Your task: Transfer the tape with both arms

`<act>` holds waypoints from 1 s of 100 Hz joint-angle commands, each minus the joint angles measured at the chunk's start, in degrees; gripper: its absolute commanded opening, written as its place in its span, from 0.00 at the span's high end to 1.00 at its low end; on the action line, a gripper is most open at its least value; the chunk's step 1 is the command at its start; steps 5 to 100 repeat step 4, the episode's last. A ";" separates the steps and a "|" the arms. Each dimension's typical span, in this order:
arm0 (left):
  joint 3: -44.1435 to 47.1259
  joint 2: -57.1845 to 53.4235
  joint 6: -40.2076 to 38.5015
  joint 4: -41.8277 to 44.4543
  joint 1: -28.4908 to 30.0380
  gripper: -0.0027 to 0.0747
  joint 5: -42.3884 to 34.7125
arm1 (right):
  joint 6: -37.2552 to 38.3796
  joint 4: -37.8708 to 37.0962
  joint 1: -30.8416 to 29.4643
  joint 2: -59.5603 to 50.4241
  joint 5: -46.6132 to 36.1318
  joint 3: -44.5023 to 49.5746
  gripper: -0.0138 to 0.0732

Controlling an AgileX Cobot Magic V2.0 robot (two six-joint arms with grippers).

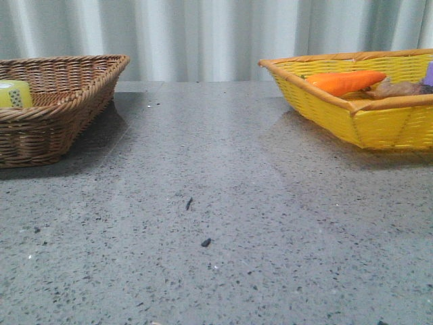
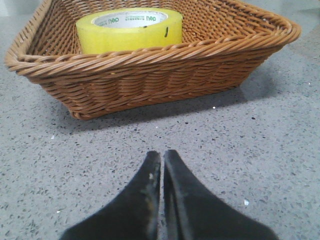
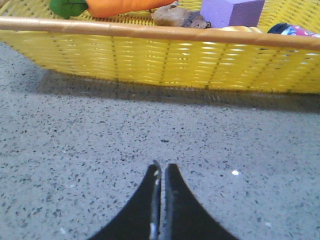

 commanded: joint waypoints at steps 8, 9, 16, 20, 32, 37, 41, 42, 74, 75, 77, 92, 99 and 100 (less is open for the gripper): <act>0.51 -1.60 -0.50 -0.24 -0.26 0.99 -3.77 | -0.32 -0.35 -0.43 -1.03 -0.74 1.24 0.91; 0.51 -1.60 -0.50 -0.24 -0.26 0.99 -3.77 | -0.32 -0.35 -0.43 -1.03 -0.74 1.24 0.91; 0.51 -1.60 -0.50 -0.24 -0.26 0.99 -3.77 | -0.32 -0.35 -0.43 -1.03 -0.74 1.24 0.91; 0.51 -1.60 -0.50 -0.24 -0.26 0.99 -3.77 | -0.32 -0.35 -0.43 -1.03 -0.74 1.24 0.91; 0.51 -1.60 -0.50 -0.24 -0.26 0.99 -3.77 | -0.32 -0.35 -0.43 -1.03 -0.74 1.24 0.91; 0.51 -1.60 -0.50 -0.24 -0.26 0.99 -3.77 | -0.32 -0.35 -0.43 -1.03 -0.74 1.24 0.91; 0.51 -1.60 -0.50 -0.24 -0.26 0.99 -3.77 | -0.32 -0.35 -0.43 -1.03 -0.74 1.24 0.91; 0.51 -1.60 -0.50 -0.24 -0.26 0.99 -3.77 | -0.32 -0.35 -0.43 -1.03 -0.74 1.24 0.91; 0.51 -1.60 -0.50 -0.24 -0.26 0.99 -3.77 | -0.32 -0.35 -0.43 -1.03 -0.74 1.24 0.91; 0.51 -1.60 -0.50 -0.24 -0.26 0.99 -3.77 | -0.32 -0.35 -0.43 -1.03 -0.74 1.24 0.91; 0.51 -1.60 -0.50 -0.24 -0.26 0.99 -3.77 | -0.32 -0.35 -0.43 -1.03 -0.74 1.24 0.91; 0.51 -1.60 -0.50 -0.24 -0.26 0.99 -3.77 | -0.32 -0.35 -0.43 -1.03 -0.74 1.24 0.91; 0.51 -1.60 -0.50 -0.24 -0.26 0.99 -3.77 | -0.32 -0.35 -0.43 -1.03 -0.74 1.24 0.91; 0.51 -1.60 -0.50 -0.24 -0.26 0.99 -3.77 | -0.32 -0.35 -0.43 -1.03 -0.74 1.24 0.91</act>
